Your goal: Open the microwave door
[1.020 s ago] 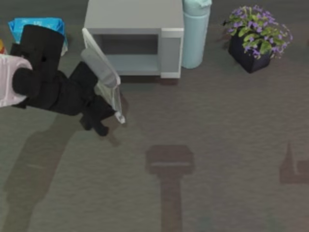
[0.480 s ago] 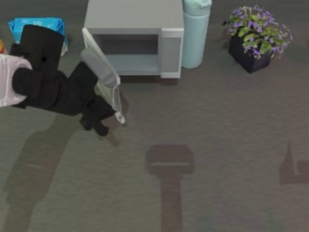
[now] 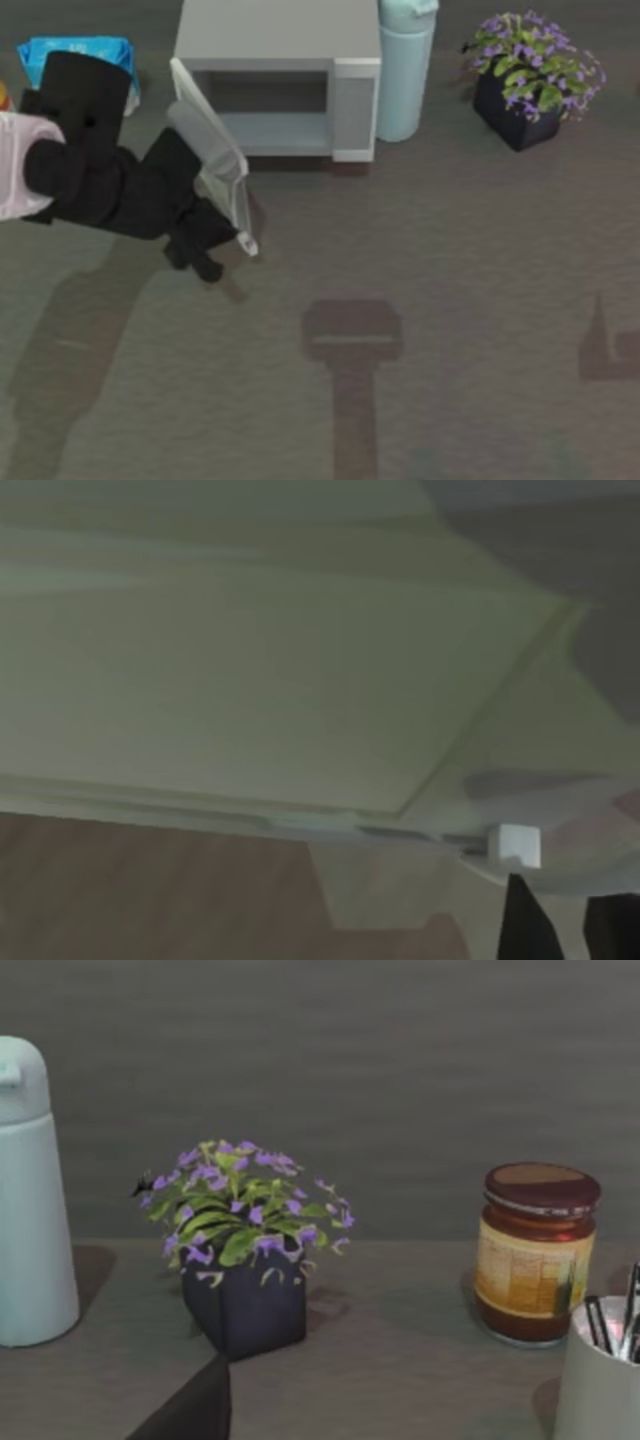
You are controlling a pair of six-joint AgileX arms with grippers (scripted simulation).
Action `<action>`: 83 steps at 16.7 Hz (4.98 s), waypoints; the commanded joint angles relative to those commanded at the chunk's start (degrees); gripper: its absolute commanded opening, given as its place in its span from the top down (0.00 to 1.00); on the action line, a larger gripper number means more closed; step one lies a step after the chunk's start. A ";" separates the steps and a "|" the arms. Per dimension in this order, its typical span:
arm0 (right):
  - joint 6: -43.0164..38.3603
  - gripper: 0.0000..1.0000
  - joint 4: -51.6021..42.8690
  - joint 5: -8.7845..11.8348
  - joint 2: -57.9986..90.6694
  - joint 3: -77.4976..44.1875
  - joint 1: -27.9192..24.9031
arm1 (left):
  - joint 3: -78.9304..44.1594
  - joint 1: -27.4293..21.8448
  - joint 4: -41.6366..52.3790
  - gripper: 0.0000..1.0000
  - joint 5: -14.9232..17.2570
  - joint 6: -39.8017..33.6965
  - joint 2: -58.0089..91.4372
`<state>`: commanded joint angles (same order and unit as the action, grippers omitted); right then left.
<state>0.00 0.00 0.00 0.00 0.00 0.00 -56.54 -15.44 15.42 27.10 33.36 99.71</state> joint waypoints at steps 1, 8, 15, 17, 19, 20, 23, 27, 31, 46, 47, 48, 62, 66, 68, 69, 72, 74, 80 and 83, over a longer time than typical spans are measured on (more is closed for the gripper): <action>0.00 0.00 0.00 0.00 0.00 0.00 0.00 | -0.16 0.28 0.37 1.00 0.32 0.78 0.05; 0.00 0.00 0.00 0.00 0.00 0.00 0.00 | -0.88 1.83 2.05 1.00 1.93 4.17 0.17; 0.00 0.00 0.00 0.00 0.00 0.00 0.00 | -0.88 1.83 2.05 1.00 1.93 4.17 0.17; 0.00 0.00 0.00 0.00 0.00 0.00 0.00 | -0.88 1.83 2.05 1.00 1.93 4.17 0.17; 0.00 0.00 0.00 0.00 0.00 0.00 0.00 | -0.88 1.83 2.05 1.00 1.93 4.17 0.17; 0.00 0.00 0.00 0.00 0.00 0.00 0.00 | -0.88 1.83 2.05 1.00 1.93 4.17 0.17; 0.00 0.00 0.00 0.00 0.00 0.00 0.00 | -0.88 1.83 2.05 1.00 1.93 4.17 0.17; 0.00 0.00 0.00 0.00 0.00 0.00 0.00 | -0.88 1.83 2.05 1.00 1.93 4.17 0.17; 0.00 0.00 0.00 0.00 0.00 0.00 0.00 | -0.86 1.68 2.04 1.00 1.93 4.15 0.13; 0.00 0.00 0.00 0.00 0.00 0.00 0.00 | -1.39 2.85 3.62 1.00 3.24 6.83 0.43; 0.00 0.00 0.00 0.00 0.00 0.00 0.00 | -1.39 2.85 3.62 1.00 3.24 6.83 0.43; 0.00 0.00 0.00 0.00 0.00 0.00 0.00 | -1.39 2.85 3.62 1.00 3.24 6.83 0.43; 0.00 0.00 0.00 0.00 0.00 0.00 0.00 | -1.39 2.85 3.62 1.00 3.24 6.83 0.43; 0.00 0.00 0.00 0.00 0.00 0.00 0.00 | -1.39 2.85 3.62 0.70 3.24 6.83 0.43; 0.00 0.00 0.00 0.00 0.00 0.00 0.00 | -1.39 2.85 3.62 0.55 3.24 6.83 0.43; 0.00 0.00 0.00 0.00 0.00 0.00 0.00 | -1.39 2.85 3.62 0.47 3.24 6.83 0.43; 0.00 0.00 0.00 0.00 0.00 0.00 0.00 | -1.39 2.85 3.62 0.25 3.24 6.83 0.43; 0.00 0.00 0.00 0.00 0.00 0.00 0.00 | -1.39 2.85 3.62 0.10 3.24 6.83 0.43; 0.00 0.00 0.00 0.00 0.00 0.00 0.00 | -1.39 2.85 3.62 0.00 3.24 6.83 0.43; 0.00 0.00 0.00 0.00 0.00 0.00 0.00 | -1.39 2.85 3.62 0.00 3.24 6.83 0.43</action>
<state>0.00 0.00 0.00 0.00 0.00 0.00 -57.93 -12.59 19.04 30.34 40.19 100.14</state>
